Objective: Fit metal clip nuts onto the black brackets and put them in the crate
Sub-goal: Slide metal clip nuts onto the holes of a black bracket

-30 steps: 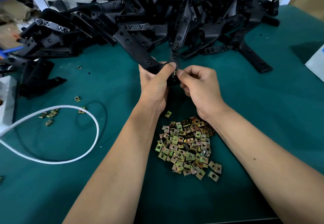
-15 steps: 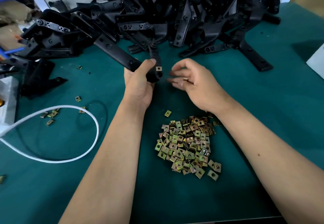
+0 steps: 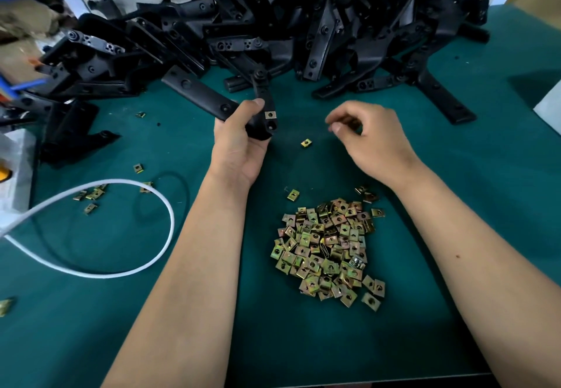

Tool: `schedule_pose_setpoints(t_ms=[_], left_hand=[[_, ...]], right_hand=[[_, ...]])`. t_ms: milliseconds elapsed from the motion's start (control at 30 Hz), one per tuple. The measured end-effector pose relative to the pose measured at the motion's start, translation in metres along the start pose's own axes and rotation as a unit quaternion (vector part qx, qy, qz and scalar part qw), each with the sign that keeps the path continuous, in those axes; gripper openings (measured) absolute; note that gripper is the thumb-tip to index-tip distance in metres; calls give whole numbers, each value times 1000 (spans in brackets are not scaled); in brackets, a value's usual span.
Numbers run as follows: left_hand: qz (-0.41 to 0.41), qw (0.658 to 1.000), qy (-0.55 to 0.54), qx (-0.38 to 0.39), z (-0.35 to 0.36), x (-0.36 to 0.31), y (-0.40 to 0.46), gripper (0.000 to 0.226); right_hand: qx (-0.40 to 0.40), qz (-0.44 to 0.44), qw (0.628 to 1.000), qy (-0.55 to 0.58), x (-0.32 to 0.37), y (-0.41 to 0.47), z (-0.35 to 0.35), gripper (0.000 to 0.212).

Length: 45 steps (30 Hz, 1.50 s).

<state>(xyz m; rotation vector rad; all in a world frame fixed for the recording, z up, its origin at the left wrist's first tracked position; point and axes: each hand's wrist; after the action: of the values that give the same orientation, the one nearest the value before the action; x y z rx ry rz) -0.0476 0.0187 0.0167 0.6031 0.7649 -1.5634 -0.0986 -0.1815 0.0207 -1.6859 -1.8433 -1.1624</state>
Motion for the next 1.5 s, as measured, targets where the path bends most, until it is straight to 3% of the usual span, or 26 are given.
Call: schedule_pose_setpoints(t_ms=[200,467,533,600,700,767,1033,1500], left_hand=[[-12,999,0,40,4,3,-4,32],[-5,998,48,38,8,2,-10,20],[-11,998,53,42,9,2,-11,19],[-16,996,69,56,10,2,-13,20],[-30,992,89,85,11,4,-16,19],[-43,989,99,104,12,4,-18,19],[-62,984,107,126,16,4,-22,17],[-64,987,101,109,16,4,-22,17]], right_hand=[[99,-59,984,-140,-1,-2,14,35],[103,-74,985,-117,4,-3,18,8],[64,-60,995,-49,7,-5,20,5],[2,-23,995,98,11,-5,20,6],[-43,26,952,303,15,-5,20,8],[-53,40,931,360,17,-5,20,13],[-66,73,892,441,21,-6,21,10],[-46,94,891,441,23,-7,19,11]])
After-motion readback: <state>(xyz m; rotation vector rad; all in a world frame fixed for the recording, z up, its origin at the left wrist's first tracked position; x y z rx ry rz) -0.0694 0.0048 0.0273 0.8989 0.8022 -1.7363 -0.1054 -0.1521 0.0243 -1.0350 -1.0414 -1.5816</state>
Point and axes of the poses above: each hand's wrist, its own y-axis towards the middle knuckle, its own z-axis out of the palm, x = y × z, and after that the axes turned 5 degrees about y, right-handed
